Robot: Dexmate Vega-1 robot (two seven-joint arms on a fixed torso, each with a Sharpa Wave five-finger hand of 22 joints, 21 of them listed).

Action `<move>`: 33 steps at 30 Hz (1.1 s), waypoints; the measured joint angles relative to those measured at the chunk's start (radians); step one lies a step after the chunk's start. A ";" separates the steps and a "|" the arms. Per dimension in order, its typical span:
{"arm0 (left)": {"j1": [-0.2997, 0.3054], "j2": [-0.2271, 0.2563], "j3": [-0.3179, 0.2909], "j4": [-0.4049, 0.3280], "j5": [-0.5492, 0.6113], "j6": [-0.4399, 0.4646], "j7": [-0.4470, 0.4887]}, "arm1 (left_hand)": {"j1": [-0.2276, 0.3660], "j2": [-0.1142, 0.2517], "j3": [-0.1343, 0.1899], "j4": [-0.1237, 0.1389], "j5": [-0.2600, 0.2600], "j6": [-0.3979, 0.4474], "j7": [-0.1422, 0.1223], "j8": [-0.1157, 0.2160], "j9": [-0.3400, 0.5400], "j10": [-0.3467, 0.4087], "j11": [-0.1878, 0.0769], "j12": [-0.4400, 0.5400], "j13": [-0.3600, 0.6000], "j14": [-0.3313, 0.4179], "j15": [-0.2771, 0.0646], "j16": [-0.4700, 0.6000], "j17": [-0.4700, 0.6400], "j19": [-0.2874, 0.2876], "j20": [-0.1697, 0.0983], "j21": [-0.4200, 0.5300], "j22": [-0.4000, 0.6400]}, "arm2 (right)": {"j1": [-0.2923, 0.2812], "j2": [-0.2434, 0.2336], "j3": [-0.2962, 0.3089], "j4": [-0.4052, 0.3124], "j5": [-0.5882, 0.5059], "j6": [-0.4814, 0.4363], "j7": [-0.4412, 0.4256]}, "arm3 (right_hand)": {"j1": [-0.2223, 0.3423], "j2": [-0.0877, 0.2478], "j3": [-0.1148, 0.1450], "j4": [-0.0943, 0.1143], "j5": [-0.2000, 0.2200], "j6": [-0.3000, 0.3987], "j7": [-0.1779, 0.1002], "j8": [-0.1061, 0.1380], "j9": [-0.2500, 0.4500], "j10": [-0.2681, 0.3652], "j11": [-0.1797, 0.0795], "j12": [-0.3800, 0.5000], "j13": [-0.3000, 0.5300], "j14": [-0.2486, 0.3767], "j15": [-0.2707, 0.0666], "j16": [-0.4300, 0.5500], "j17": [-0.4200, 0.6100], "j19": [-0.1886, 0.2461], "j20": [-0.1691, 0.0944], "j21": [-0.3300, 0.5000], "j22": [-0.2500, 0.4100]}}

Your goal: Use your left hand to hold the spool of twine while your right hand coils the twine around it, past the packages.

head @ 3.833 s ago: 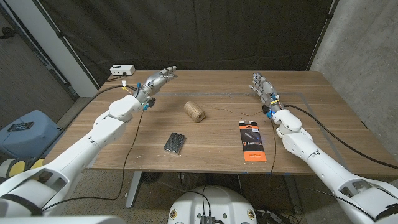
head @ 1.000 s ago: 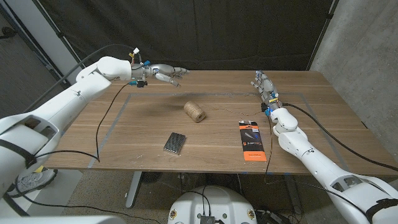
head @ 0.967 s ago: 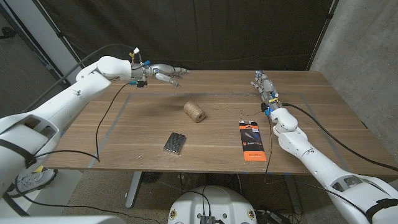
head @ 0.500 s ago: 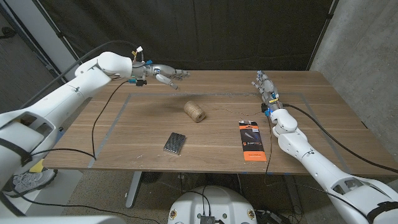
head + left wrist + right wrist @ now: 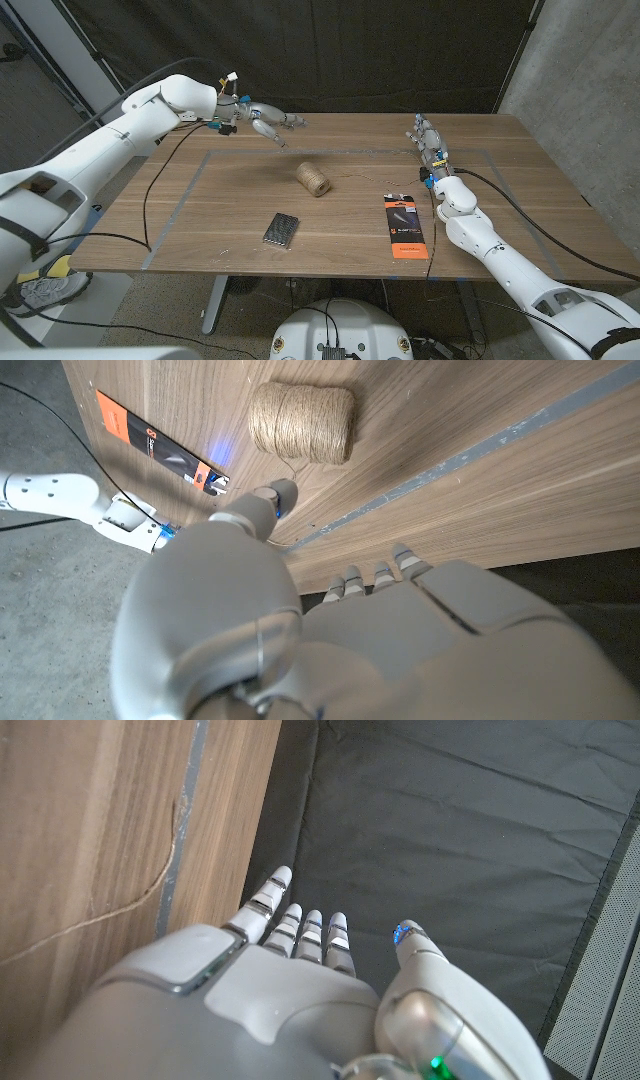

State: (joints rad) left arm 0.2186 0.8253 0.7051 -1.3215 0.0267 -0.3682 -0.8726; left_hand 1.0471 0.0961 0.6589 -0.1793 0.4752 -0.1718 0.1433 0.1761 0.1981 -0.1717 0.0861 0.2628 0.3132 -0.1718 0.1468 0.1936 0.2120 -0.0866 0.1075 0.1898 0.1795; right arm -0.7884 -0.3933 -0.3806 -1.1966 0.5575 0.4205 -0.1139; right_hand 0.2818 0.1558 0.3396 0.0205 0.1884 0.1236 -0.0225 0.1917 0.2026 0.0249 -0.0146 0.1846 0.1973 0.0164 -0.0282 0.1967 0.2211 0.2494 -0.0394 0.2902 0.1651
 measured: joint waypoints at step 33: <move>-0.073 -0.040 0.074 0.008 0.151 -0.046 -0.074 | 0.052 0.024 -0.032 0.010 0.000 0.000 0.014 0.014 0.018 0.000 0.029 0.053 0.089 -0.002 0.020 0.017 0.055 -0.071 0.017 0.000 0.014 | -0.002 0.010 0.011 0.009 -0.031 0.015 -0.071 | 0.000 0.000 0.003 -0.003 -0.004 -0.038 -0.003 0.000 0.000 -0.046 0.004 -0.004 0.000 -0.036 0.011 0.000 0.000 -0.020 -0.002 -0.028 0.005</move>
State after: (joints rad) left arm 0.1459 0.7854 0.7793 -1.3139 0.1777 -0.4140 -0.9468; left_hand 1.0989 0.1196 0.6269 -0.1693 0.4751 -0.1719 0.1577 0.1896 0.2165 -0.1718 0.1148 0.3153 0.4023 -0.1733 0.1668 0.2110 0.2667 -0.1576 0.1249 0.1898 0.1936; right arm -0.7899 -0.3835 -0.3695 -1.1872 0.5261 0.4358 -0.1847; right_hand 0.2818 0.1558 0.3423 0.0179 0.1845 0.0853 -0.0251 0.1917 0.2023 -0.0207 -0.0109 0.1808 0.1973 -0.0193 -0.0176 0.1967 0.2209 0.2293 -0.0409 0.2622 0.1703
